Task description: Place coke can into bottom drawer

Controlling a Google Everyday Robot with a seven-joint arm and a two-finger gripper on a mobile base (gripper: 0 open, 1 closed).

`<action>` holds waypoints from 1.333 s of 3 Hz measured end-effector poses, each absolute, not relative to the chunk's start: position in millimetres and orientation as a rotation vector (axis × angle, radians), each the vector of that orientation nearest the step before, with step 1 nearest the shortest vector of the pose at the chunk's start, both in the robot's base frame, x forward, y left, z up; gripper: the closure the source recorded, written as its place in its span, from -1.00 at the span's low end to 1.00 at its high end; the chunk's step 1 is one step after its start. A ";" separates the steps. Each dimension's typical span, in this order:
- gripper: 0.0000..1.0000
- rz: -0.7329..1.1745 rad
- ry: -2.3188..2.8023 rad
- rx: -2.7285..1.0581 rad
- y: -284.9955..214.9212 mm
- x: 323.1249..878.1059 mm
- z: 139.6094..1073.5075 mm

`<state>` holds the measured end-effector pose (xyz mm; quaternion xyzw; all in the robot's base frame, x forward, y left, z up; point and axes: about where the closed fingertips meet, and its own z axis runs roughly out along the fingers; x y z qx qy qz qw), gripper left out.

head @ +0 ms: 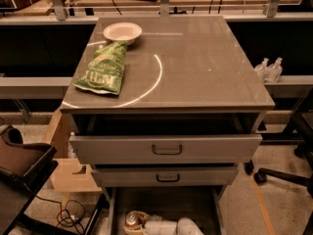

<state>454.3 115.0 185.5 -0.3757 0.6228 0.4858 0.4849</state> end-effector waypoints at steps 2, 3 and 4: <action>0.63 1.173 1.535 -0.934 113.9 461.6 175.2; 0.15 1.177 1.533 -0.934 115.9 460.4 175.3; -0.30 1.181 1.532 -0.934 117.8 459.3 175.5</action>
Offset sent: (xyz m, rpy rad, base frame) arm 0.0073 -0.0026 -0.0093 -0.0238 0.0026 0.0034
